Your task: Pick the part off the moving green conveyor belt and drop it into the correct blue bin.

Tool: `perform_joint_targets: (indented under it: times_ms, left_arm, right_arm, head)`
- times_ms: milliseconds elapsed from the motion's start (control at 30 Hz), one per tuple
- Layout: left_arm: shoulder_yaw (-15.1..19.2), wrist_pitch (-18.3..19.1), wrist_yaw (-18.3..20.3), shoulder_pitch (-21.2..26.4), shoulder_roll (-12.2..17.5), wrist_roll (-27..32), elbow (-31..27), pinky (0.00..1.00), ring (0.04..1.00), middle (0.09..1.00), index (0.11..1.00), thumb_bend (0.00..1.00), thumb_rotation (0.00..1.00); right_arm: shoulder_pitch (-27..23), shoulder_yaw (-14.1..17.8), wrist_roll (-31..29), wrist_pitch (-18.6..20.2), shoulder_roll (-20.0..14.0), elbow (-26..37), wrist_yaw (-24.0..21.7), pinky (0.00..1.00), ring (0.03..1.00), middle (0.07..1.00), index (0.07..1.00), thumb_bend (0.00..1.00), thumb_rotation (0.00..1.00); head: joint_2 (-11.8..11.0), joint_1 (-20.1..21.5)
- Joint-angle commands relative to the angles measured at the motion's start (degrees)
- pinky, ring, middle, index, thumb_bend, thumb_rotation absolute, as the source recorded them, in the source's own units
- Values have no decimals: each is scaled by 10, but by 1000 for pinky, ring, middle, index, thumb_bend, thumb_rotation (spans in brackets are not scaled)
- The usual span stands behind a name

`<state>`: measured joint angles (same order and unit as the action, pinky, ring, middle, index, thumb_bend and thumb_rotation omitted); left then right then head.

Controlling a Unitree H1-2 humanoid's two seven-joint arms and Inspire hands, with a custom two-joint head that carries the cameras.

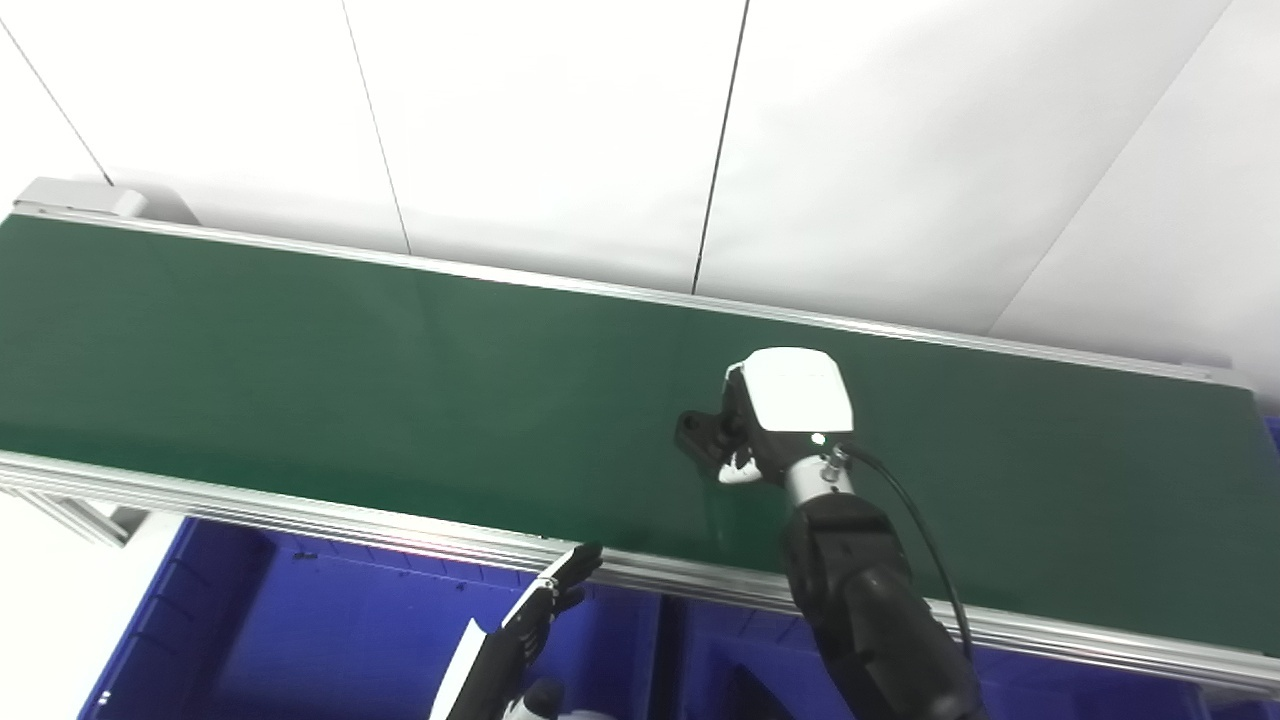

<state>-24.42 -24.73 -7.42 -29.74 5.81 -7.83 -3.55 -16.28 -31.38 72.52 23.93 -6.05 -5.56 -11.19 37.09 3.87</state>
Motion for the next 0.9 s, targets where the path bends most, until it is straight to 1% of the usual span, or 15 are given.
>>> perform_joint_targets:
  times_ms: [0, 100, 167, 267, 433, 467, 500, 533, 567, 600, 733, 767, 800, 833, 867]
  left_arm:
    - [-1, -22, 5, -5, 4, 5, -22, 893, 925, 906, 900, 738, 1000]
    - [2, -22, 8, -6, 5, 10, -24, 886, 923, 908, 902, 742, 1000]
    - [5, -22, 13, -7, 7, 17, -28, 902, 929, 911, 906, 748, 1000]
    - [11, -22, 21, -10, 9, 26, -35, 921, 936, 915, 916, 750, 1000]
    - [24, -22, 44, -15, 14, 51, -46, 951, 945, 923, 935, 759, 1000]
    - [27, -22, 48, -16, 14, 54, -47, 955, 947, 924, 937, 758, 1000]
    - [30, -22, 52, -17, 14, 57, -49, 957, 948, 924, 940, 755, 1000]
    - [34, -22, 56, -18, 14, 60, -50, 961, 951, 926, 944, 749, 1000]
    - [36, -22, 63, -18, 16, 66, -52, 963, 952, 927, 946, 747, 1000]
    - [39, -22, 69, -18, 17, 71, -53, 984, 965, 939, 962, 742, 1000]
    - [54, -21, 89, -20, 24, 86, -59, 1000, 984, 954, 989, 735, 1000]
    - [58, -21, 93, -20, 24, 88, -60, 1000, 985, 955, 992, 734, 1000]
    - [62, -21, 98, -21, 26, 94, -63, 1000, 985, 955, 993, 734, 1000]
    - [66, -21, 103, -22, 26, 99, -66, 1000, 993, 960, 997, 734, 1000]
    - [71, -21, 108, -22, 29, 105, -69, 1000, 996, 963, 999, 733, 1000]
  right_arm:
    - [18, -1, -6, 3, -3, 29, -18, 82, 148, 240, 492, 511, 117]
    - [24, 4, 1, 6, -5, 68, -37, 86, 157, 256, 490, 509, 120]
    - [30, 15, 7, 16, -2, 116, -70, 85, 159, 258, 487, 510, 124]
    - [42, 36, 11, 20, 4, 183, -102, 85, 152, 244, 488, 510, 122]
    - [65, 60, 35, 9, 9, 277, -144, 98, 165, 257, 484, 510, 125]
    - [71, 64, 37, 6, 11, 295, -150, 100, 168, 263, 484, 510, 127]
    - [76, 67, 41, 4, 15, 309, -157, 98, 166, 261, 485, 510, 127]
    - [80, 70, 45, 2, 18, 319, -162, 95, 163, 256, 486, 511, 128]
    - [89, 71, 52, -2, 20, 339, -172, 94, 161, 255, 486, 511, 128]
    - [95, 72, 58, -6, 21, 352, -180, 90, 156, 251, 488, 511, 127]
    - [131, 77, 105, -23, 34, 415, -246, 93, 162, 259, 488, 512, 126]
    - [134, 79, 113, -28, 39, 422, -256, 93, 163, 259, 488, 512, 125]
    - [149, 81, 123, -37, 41, 436, -270, 94, 163, 259, 488, 512, 125]
    - [159, 82, 130, -45, 43, 445, -280, 100, 173, 272, 488, 512, 125]
    - [169, 83, 140, -54, 47, 454, -292, 103, 178, 279, 487, 512, 125]
  head:
    - [1, 3]
    - [3, 11]
    - [8, 25]
    - [12, 36]
    - [26, 68]
    - [26, 68]
    - [31, 78]
    - [31, 78]
    - [37, 91]
    - [37, 91]
    - [54, 128]
    - [54, 128]
    - [61, 146]
    - [63, 149]
    - [71, 169]
